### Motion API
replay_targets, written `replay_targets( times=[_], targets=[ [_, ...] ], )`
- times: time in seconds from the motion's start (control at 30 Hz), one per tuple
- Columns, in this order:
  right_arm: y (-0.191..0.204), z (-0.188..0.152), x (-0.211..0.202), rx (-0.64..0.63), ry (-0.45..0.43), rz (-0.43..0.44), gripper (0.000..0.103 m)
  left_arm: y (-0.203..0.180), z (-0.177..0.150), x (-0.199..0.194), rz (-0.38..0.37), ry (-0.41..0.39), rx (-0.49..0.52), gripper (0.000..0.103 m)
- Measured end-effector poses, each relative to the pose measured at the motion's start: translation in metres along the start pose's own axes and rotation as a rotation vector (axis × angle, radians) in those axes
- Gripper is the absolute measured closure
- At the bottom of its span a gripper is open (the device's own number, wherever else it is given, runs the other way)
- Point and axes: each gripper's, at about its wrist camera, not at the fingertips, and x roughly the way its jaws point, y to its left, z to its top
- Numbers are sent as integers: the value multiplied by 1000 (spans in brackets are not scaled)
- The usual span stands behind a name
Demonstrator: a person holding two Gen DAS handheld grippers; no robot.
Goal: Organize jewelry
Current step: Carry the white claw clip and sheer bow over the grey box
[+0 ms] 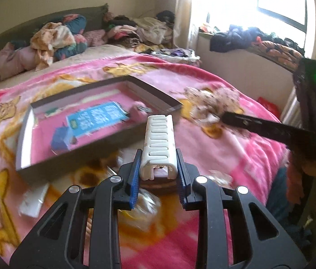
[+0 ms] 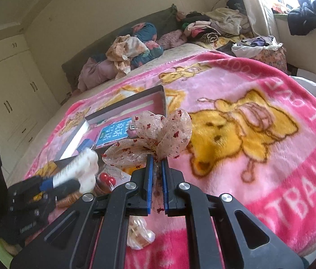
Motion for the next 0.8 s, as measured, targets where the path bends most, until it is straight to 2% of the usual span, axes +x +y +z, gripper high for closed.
replay_targets(
  times=[0.33, 0.6, 0.8],
  targets=[
    [15, 28, 21, -46, -7, 12, 96, 53, 26, 10, 88, -47, -110, 83],
    [29, 48, 43, -88, -2, 18, 96, 88, 33, 14, 155, -66, -173, 83],
    [35, 62, 66, -104, 32, 20, 96, 111, 35, 17, 234, -70, -189, 83]
  ],
)
